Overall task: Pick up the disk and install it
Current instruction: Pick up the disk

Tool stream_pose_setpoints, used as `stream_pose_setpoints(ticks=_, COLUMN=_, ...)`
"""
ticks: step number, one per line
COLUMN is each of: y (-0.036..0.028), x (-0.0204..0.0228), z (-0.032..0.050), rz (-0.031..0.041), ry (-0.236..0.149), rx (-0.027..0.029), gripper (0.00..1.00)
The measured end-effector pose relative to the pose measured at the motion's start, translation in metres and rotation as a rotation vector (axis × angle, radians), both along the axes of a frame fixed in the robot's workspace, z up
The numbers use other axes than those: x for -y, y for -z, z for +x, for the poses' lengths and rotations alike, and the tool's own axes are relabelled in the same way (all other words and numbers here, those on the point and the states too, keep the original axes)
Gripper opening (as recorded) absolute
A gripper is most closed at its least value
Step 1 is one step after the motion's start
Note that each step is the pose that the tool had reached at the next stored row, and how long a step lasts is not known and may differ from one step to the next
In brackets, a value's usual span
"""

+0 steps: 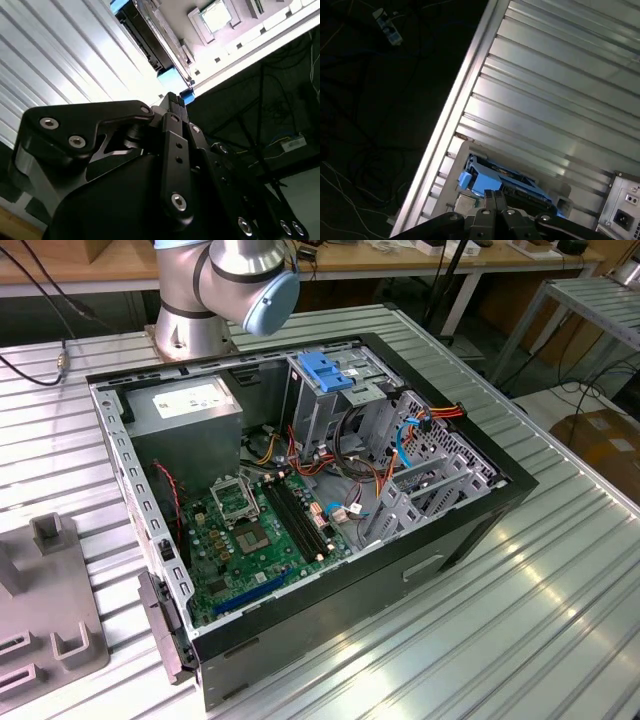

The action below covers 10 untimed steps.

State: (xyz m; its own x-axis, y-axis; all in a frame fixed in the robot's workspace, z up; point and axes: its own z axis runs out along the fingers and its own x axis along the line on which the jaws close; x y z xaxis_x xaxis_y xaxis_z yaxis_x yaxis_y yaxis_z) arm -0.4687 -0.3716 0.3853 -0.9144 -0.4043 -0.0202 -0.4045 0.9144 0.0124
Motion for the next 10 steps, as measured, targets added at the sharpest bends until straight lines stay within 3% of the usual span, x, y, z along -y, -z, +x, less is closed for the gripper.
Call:
stream_pose_setpoints(ticks=1, y=0.0, x=0.0, z=0.0, rz=-0.0001, ry=-0.074, rx=-0.0001, gripper=0.1)
stream_pose_setpoints(ticks=8, y=0.0002, x=0.0, z=0.0004, rz=0.0, ry=-0.22, rx=0.0, gripper=0.1)
stream_pose_setpoints(ticks=10, y=0.0004, x=0.0, z=0.0005, rz=-0.0006, ry=-0.242, rx=0.0, gripper=0.1)
